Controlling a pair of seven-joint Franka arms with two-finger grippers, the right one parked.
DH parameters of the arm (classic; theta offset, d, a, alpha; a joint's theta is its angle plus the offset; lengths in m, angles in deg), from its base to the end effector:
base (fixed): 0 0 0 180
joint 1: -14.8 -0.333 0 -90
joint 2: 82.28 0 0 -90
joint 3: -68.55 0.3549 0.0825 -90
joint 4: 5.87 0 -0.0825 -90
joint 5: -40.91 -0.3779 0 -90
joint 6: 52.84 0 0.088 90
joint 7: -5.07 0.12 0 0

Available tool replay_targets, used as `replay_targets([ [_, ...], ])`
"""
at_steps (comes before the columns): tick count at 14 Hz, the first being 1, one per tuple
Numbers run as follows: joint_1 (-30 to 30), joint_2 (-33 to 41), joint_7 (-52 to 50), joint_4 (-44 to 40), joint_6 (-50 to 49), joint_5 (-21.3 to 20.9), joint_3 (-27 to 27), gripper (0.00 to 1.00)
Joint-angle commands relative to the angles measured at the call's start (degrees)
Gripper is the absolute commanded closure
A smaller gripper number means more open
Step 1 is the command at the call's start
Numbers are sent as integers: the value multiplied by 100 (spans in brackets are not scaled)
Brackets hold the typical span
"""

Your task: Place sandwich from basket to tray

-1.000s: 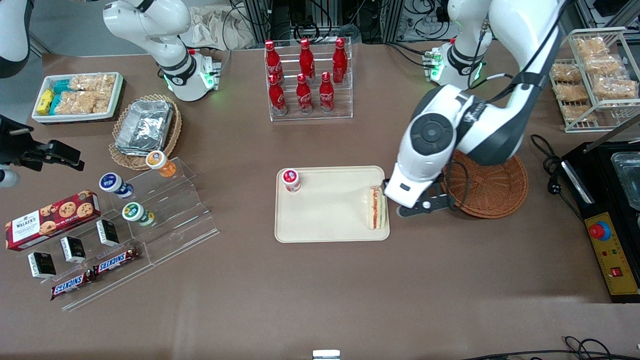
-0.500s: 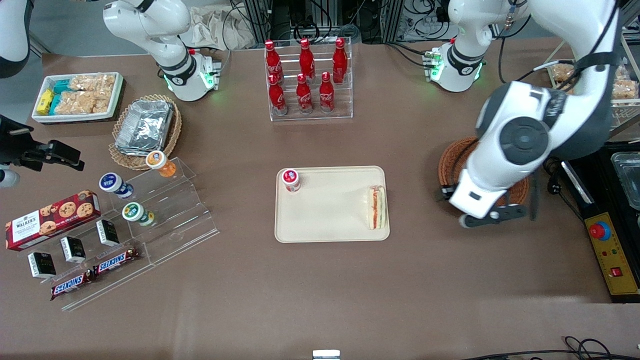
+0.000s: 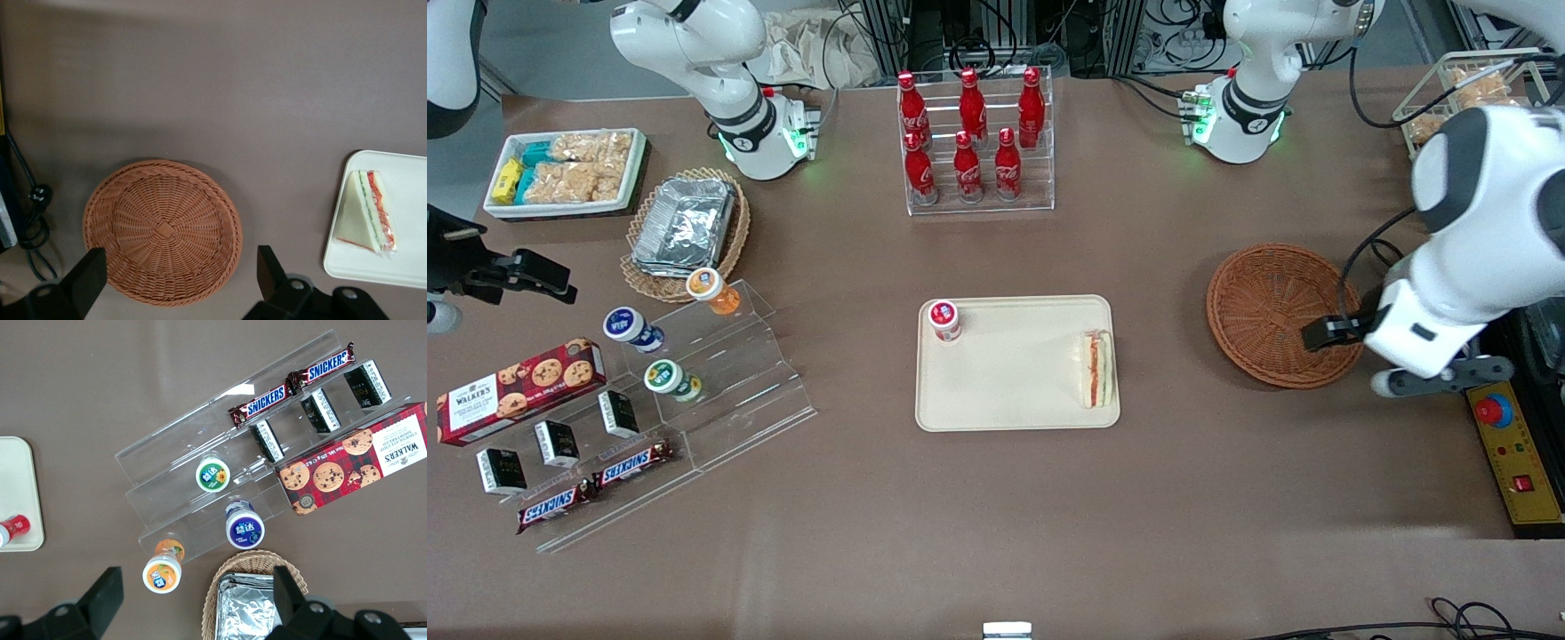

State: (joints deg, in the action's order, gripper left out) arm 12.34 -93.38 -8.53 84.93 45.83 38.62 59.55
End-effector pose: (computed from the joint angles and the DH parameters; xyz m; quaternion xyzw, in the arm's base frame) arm 0.6141 -0.0579 0.5447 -0.9979 -0.0590 0.0258 0.0092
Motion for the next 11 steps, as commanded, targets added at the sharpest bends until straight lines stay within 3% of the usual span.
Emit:
replay_targets([
  [1, 88, 240, 776, 42, -155, 273, 468, 0],
  [5, 79, 363, 1832, 7, -260, 764, 1153, 0],
  [11, 61, 337, 2010, -370, -322, 704, 1261, 0],
])
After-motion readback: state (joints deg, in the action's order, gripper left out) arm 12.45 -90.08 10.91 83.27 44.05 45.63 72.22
